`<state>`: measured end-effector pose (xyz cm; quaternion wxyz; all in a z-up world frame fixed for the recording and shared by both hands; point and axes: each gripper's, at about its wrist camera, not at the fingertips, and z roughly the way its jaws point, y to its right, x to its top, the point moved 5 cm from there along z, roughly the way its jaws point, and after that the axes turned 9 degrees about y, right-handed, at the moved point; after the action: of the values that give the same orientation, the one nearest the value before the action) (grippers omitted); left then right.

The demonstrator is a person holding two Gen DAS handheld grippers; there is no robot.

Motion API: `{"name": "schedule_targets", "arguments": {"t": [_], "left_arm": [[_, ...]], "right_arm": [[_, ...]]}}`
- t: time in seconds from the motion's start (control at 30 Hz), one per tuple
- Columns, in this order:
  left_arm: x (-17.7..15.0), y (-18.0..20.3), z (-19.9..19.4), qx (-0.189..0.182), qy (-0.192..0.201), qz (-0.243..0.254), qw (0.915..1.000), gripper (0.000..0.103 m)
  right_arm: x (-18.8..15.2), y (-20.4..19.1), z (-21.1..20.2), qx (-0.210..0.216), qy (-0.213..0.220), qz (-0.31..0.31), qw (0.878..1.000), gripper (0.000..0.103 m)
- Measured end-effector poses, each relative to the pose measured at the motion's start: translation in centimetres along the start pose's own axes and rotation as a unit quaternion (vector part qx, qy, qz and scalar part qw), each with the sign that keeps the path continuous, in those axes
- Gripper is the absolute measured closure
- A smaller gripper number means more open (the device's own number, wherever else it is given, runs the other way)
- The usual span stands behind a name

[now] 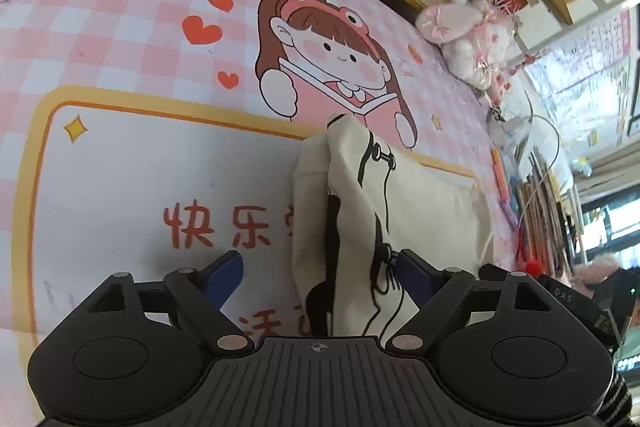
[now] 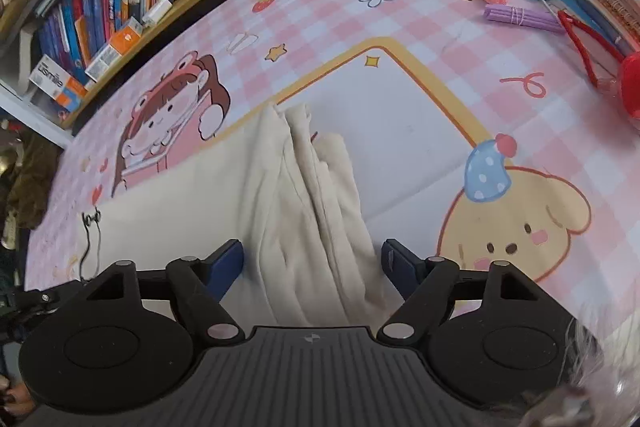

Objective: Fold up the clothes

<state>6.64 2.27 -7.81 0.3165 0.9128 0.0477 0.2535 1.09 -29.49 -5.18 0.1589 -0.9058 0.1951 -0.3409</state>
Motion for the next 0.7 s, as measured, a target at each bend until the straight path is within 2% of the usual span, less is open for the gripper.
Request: {"name": "schedule_targets", "arguments": {"t": [0.07, 0.13, 0.33, 0.4, 0.43, 0.47, 0.5, 0.53, 0.57, 0.63, 0.7], "left_arm": [[-0.1, 0.3, 0.2, 0.002, 0.002, -0.001, 1.0, 0.009], [-0.1, 0.7, 0.4, 0.005, 0.003, 0.001, 1.0, 0.006], [-0.1, 1.5, 1.1, 0.015, 0.005, 0.005, 0.9999, 0.005], [-0.2, 1.8, 1.4, 0.009, 0.002, 0.0, 1.0, 0.017], [-0.4, 1.9, 1.7, 0.006, -0.005, -0.002, 1.0, 0.046], [-0.5, 2.1, 1.8, 0.008, -0.011, 0.0, 0.9999, 0.064], [-0.6, 2.4, 1.8, 0.015, -0.01, 0.009, 0.9998, 0.066], [-0.7, 3.0, 1.6, 0.019, -0.006, 0.024, 0.9995, 0.077], [-0.6, 3.8, 1.1, 0.019, 0.004, 0.05, 0.9986, 0.081], [-0.5, 5.4, 0.0, 0.013, 0.024, 0.097, 0.9949, 0.081], [-0.4, 5.6, -0.3, 0.003, 0.026, 0.101, 0.9946, 0.081]], "right_arm": [[0.2, 0.3, 0.3, 0.011, -0.009, 0.007, 1.0, 0.03], [0.4, 0.2, 0.6, 0.021, -0.016, 0.004, 1.0, 0.036], [0.3, -0.9, 0.9, 0.028, -0.028, -0.037, 0.999, 0.059], [0.2, -1.8, 0.5, 0.025, -0.018, -0.069, 0.997, 0.073], [0.2, -2.4, 0.1, 0.025, -0.012, -0.09, 0.996, 0.076], [0.2, -3.1, -0.5, 0.03, -0.005, -0.111, 0.993, 0.079], [0.2, -3.8, -1.1, 0.037, 0.003, -0.132, 0.99, 0.08], [0.2, -4.6, -1.7, 0.045, 0.01, -0.154, 0.987, 0.08], [0.2, -5.1, -2.4, 0.058, 0.014, -0.161, 0.985, 0.081], [0.4, -5.2, -3.3, 0.085, 0.012, -0.149, 0.985, 0.081], [0.4, -4.0, -2.8, 0.077, -0.003, -0.116, 0.99, 0.081]]}}
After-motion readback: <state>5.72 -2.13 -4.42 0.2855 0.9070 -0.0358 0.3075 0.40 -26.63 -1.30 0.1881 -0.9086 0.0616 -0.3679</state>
